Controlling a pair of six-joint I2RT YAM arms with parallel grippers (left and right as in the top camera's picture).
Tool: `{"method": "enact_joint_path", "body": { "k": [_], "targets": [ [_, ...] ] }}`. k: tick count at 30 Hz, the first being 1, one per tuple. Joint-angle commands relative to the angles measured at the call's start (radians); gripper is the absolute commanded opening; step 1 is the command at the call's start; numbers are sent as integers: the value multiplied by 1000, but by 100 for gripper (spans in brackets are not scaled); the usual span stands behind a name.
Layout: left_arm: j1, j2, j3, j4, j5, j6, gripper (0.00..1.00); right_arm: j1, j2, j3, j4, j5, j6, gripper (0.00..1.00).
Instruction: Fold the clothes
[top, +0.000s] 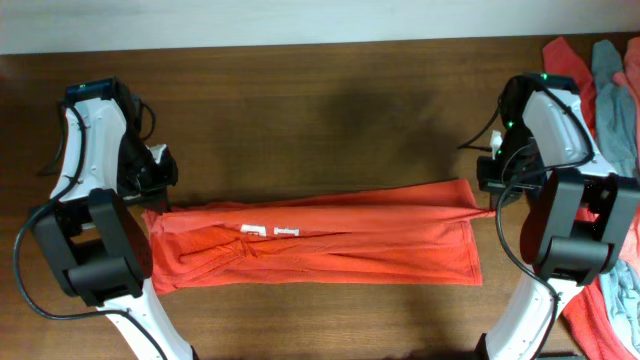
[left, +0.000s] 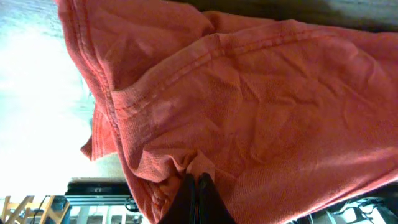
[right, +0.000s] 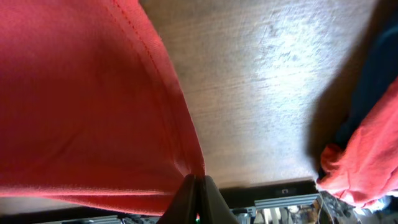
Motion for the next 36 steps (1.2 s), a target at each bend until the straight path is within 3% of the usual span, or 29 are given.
{"method": "enact_joint_path", "body": {
  "k": [1, 5, 14, 21, 26, 29, 31, 32, 36],
  "targets": [
    [0, -32, 6, -7, -18, -10, 1, -6, -34, -18, -6, 33, 0, 5],
    [0, -32, 3, -7, -18, -10, 9, -6, -34, -18, -7, 33, 0, 23],
    [0, -32, -74, 6, -26, -10, 13, -6, -34, -18, -2, 33, 0, 23],
    [0, -32, -90, 68, -24, -10, 4, -6, -34, -18, 2, 30, 0, 24],
    [0, -32, -90, 111, 84, 35, 6, -6, -34, -18, 13, 24, 0, 25],
    [0, -32, -90, 124, 204, 113, 18, -6, -34, -18, 24, 18, 0, 29],
    [0, -32, -90, 125, 241, 138, 41, -6, -34, -18, 28, 14, 0, 29],
    [0, -32, -90, 125, 240, 138, 46, -6, -34, -18, 28, 14, 0, 29],
    [0, -32, -98, 117, 241, 137, 49, -6, -34, -18, 27, 14, 0, 29]
  ]
}}
